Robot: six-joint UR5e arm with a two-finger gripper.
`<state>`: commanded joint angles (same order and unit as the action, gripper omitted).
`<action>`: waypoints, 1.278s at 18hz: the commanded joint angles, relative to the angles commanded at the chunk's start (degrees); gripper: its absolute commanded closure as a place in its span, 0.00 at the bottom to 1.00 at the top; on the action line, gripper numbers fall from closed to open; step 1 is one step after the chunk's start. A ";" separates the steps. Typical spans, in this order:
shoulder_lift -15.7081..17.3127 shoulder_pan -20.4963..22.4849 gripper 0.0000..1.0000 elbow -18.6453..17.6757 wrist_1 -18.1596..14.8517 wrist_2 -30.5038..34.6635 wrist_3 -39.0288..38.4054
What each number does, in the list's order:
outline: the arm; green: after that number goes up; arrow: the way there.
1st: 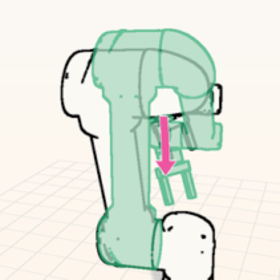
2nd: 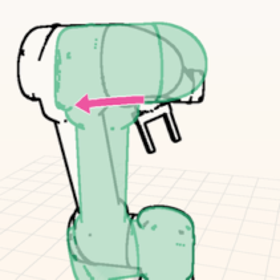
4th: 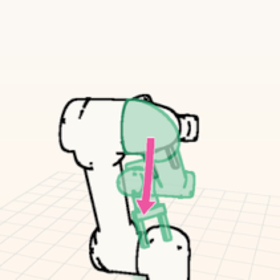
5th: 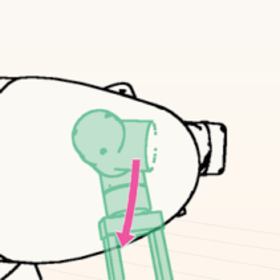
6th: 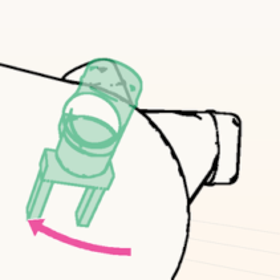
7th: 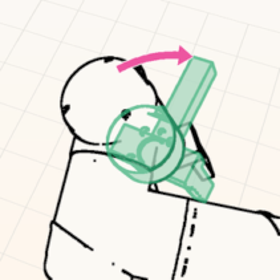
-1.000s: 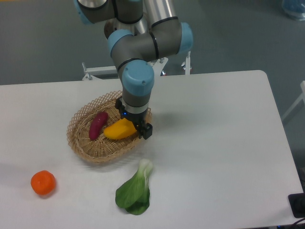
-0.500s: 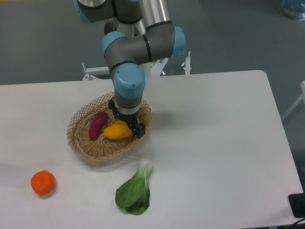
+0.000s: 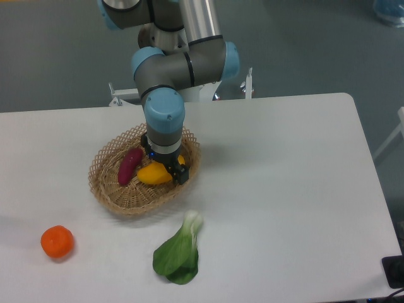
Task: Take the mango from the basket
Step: 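Lower the gripper onto the yellow mango and close on it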
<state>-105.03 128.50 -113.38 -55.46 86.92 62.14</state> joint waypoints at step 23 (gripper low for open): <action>0.70 -0.44 0.64 0.62 -0.88 1.85 -0.53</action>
<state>-104.33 128.06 -112.76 -56.33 88.77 61.61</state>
